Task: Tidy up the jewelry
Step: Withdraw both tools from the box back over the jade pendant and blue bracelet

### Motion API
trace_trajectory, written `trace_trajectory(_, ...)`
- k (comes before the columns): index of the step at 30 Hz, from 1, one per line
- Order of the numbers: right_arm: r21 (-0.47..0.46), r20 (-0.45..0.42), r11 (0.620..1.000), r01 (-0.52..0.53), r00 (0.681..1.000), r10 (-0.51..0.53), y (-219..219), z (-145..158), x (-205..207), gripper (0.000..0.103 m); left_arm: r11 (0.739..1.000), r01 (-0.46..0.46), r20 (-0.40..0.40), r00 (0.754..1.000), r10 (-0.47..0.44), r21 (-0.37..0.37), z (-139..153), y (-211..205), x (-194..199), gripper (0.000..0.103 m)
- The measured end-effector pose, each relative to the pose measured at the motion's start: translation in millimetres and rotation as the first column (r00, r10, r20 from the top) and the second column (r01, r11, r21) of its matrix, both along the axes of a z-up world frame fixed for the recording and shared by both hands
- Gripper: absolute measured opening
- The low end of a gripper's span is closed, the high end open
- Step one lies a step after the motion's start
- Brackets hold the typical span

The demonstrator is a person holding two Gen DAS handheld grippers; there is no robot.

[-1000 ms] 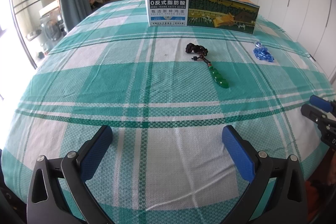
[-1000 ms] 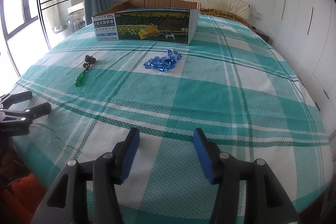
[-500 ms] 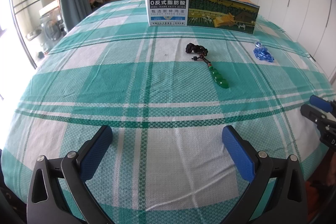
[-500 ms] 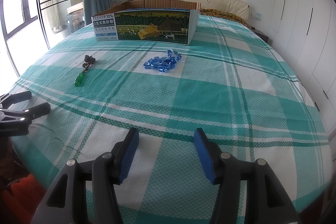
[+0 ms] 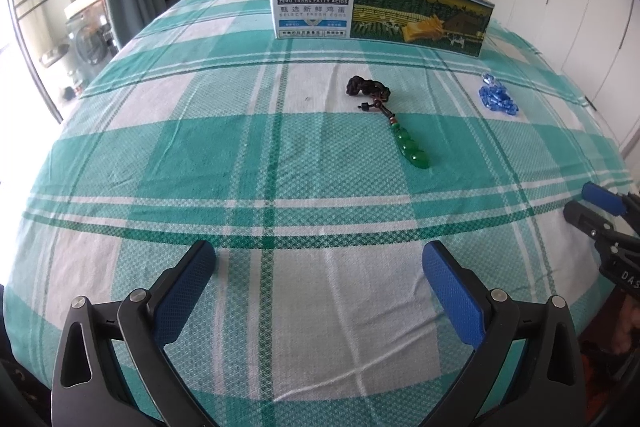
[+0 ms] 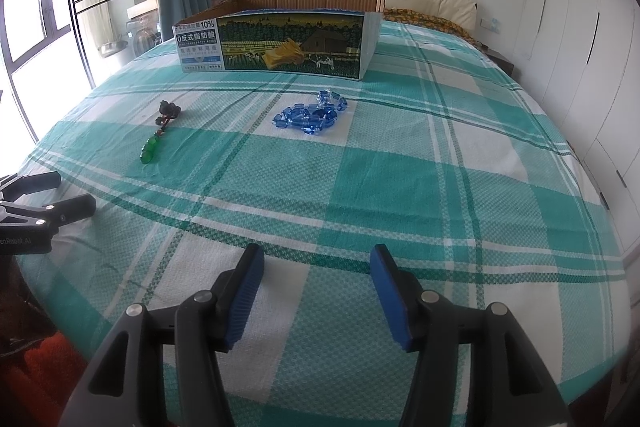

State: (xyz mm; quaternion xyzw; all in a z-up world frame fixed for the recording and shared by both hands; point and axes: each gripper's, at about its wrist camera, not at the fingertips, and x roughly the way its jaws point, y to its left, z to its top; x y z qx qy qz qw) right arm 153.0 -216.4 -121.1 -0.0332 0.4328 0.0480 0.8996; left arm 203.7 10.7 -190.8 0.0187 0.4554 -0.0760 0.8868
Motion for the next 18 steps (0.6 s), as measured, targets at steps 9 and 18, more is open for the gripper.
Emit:
trace_trajectory(9, 0.096, -0.03, 0.995, 0.019, 0.999, -0.016, -12.7, 14.1, 27.1, 0.057, 0.997, 0.017, 0.016, 1.0, -0.016, -0.079, 24.9, -6.5, 34.3, 0.102)
trace_trajectory(18, 0.175, -0.053, 0.984, 0.011, 0.999, -0.001, -14.8, 17.3, 86.0, 0.057, 0.999, 0.008, -0.002, 1.0, -0.008, -0.034, 15.0, -31.0, 91.2, 0.102)
